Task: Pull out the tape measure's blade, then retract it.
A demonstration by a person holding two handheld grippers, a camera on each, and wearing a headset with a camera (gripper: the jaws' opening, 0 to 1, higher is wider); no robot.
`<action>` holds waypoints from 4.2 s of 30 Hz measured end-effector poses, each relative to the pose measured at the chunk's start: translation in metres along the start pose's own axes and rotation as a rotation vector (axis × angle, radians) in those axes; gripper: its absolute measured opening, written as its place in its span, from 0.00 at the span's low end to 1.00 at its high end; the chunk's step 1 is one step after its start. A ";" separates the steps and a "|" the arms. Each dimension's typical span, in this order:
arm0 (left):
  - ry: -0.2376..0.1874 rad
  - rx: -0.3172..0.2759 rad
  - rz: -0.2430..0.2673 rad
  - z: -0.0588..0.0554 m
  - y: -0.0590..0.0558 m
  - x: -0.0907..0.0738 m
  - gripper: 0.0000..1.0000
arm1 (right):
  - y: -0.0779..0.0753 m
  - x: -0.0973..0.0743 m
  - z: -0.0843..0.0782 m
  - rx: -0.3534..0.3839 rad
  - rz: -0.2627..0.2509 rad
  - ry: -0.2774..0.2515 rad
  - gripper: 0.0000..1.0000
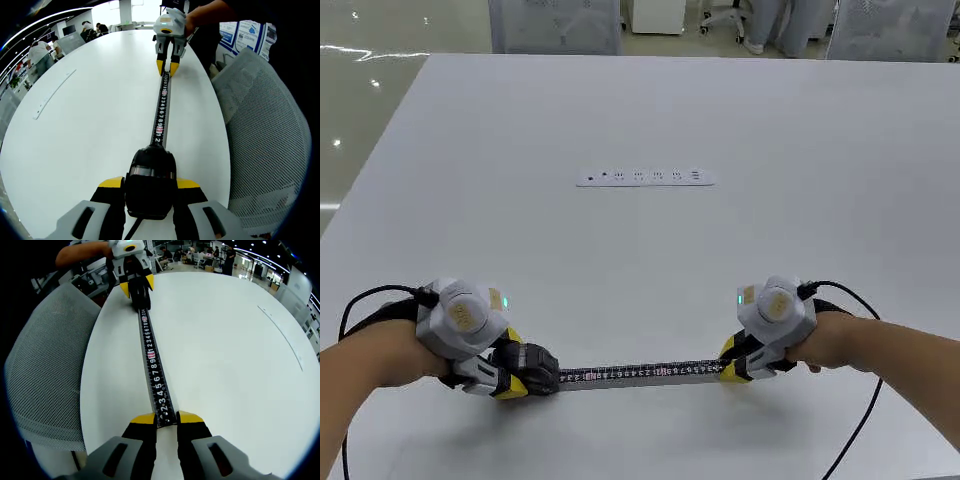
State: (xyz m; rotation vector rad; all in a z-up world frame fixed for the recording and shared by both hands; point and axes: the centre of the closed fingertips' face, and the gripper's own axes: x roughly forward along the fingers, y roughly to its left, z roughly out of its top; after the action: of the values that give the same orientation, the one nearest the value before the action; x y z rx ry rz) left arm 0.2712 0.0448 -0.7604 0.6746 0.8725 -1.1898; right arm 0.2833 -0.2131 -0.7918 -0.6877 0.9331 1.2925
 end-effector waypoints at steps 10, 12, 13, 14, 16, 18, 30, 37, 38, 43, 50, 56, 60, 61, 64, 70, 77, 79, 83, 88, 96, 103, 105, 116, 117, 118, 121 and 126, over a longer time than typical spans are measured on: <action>-0.014 0.000 0.007 0.001 -0.001 0.000 0.33 | 0.001 0.001 0.000 -0.006 0.004 0.001 0.11; -0.017 0.003 0.013 0.001 -0.001 0.000 0.33 | 0.001 0.002 0.001 -0.015 0.005 0.007 0.11; -0.018 0.003 0.015 0.002 0.000 0.000 0.33 | 0.001 0.002 0.001 -0.021 0.005 0.011 0.11; -0.019 0.002 0.016 0.002 0.000 0.000 0.33 | 0.001 0.002 0.001 -0.021 0.006 0.013 0.11; -0.015 0.019 0.016 0.001 -0.001 -0.001 0.33 | 0.002 0.002 0.001 -0.022 0.005 0.023 0.12; -0.010 0.031 0.016 0.002 -0.001 -0.001 0.33 | 0.003 0.003 0.001 -0.042 0.005 0.035 0.12; 0.011 0.050 0.022 0.000 0.000 -0.003 0.33 | 0.004 0.003 0.001 -0.099 0.009 0.088 0.13; 0.019 0.035 0.024 -0.002 0.003 -0.010 0.36 | 0.006 0.003 0.007 -0.139 0.004 0.097 0.14; 0.016 0.035 0.024 -0.001 0.003 -0.011 0.36 | 0.007 0.002 0.009 -0.133 0.006 0.092 0.15; -0.015 0.022 0.033 0.002 0.005 -0.015 0.39 | 0.010 0.000 0.009 -0.141 0.017 0.099 0.19; -0.060 -0.002 0.049 0.011 0.007 -0.020 0.50 | 0.011 -0.007 0.007 -0.087 0.009 0.079 0.31; -0.089 -0.045 0.062 0.012 0.006 -0.024 0.60 | 0.010 -0.015 0.005 -0.043 -0.022 0.039 0.41; -0.118 -0.052 0.071 0.015 0.003 -0.029 0.66 | 0.007 -0.020 0.005 -0.047 -0.059 0.010 0.47; -0.124 -0.063 0.076 0.015 0.004 -0.030 0.69 | 0.007 -0.021 0.006 -0.038 -0.067 0.002 0.48; -0.138 -0.089 0.095 0.014 0.006 -0.033 0.75 | 0.006 -0.025 0.010 -0.012 -0.087 -0.042 0.50; -0.184 -0.150 0.138 0.012 0.010 -0.038 0.86 | 0.008 -0.028 0.015 0.036 -0.126 -0.097 0.63; -0.270 -0.312 0.198 0.009 0.015 -0.050 0.97 | 0.012 -0.040 0.021 0.133 -0.195 -0.209 0.72; -0.280 -0.341 0.213 0.005 0.016 -0.053 1.00 | 0.011 -0.044 0.020 0.167 -0.219 -0.234 0.75; -0.300 -0.385 0.245 -0.001 0.014 -0.055 1.00 | 0.015 -0.052 0.014 0.211 -0.251 -0.271 0.77; -0.413 -0.486 0.276 -0.001 0.010 -0.065 1.00 | 0.015 -0.064 0.008 0.268 -0.332 -0.350 0.83; -0.443 -0.513 0.368 -0.020 0.004 -0.075 1.00 | 0.026 -0.076 -0.013 0.323 -0.394 -0.394 0.92; -0.469 -0.534 0.416 -0.042 -0.006 -0.080 1.00 | 0.034 -0.087 -0.034 0.368 -0.433 -0.447 1.00; -0.475 -0.537 0.425 -0.046 -0.011 -0.080 1.00 | 0.038 -0.085 -0.045 0.399 -0.429 -0.449 1.00; -0.433 -0.545 0.450 -0.074 -0.025 -0.084 1.00 | 0.056 -0.086 -0.066 0.377 -0.431 -0.393 1.00; -0.425 -0.545 0.454 -0.076 -0.024 -0.084 1.00 | 0.057 -0.086 -0.067 0.378 -0.431 -0.391 1.00; -0.423 -0.546 0.457 -0.077 -0.024 -0.084 1.00 | 0.057 -0.085 -0.068 0.381 -0.431 -0.388 1.00; -0.428 -0.536 0.469 -0.074 -0.022 -0.087 1.00 | 0.060 -0.089 -0.072 0.380 -0.428 -0.382 1.00; -0.433 -0.530 0.466 -0.070 -0.021 -0.088 1.00 | 0.057 -0.094 -0.082 0.387 -0.449 -0.354 1.00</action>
State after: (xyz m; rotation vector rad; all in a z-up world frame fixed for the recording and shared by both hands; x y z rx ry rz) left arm 0.2238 0.1416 -0.7211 0.1551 0.5789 -0.6058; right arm 0.2100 -0.3186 -0.7450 -0.3220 0.6611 0.7699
